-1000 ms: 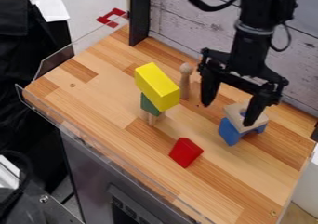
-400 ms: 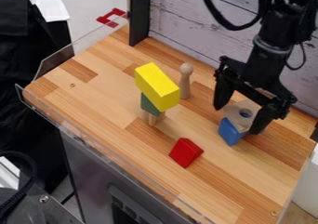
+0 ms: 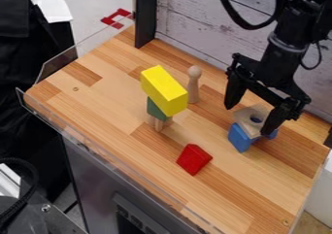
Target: Move the wooden block to the top of the yellow block
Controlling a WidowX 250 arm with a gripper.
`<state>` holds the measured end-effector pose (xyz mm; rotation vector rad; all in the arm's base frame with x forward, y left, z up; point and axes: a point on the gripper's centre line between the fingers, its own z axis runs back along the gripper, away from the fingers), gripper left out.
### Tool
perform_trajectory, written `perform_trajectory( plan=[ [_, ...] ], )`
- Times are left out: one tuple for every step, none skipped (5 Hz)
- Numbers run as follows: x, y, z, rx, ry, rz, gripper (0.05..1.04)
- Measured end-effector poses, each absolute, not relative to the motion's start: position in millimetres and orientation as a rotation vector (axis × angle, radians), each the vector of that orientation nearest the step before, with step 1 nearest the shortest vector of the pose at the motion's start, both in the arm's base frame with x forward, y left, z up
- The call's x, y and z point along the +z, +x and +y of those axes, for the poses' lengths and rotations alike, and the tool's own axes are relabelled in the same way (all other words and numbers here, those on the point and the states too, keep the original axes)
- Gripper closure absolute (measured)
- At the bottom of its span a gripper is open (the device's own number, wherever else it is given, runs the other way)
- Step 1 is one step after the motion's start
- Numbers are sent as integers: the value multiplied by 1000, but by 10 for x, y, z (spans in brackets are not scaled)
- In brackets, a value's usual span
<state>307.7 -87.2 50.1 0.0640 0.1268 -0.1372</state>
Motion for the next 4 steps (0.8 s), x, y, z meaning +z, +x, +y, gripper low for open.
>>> perform_trajectory(
  plan=[
    [428, 3099, -907, -138, 52, 150, 83],
    [393, 3093, -949, -144, 38, 165, 83],
    [319, 3091, -951, -141, 29, 181, 125],
    [313, 3095, -959, -144, 21, 179, 253]
  ],
)
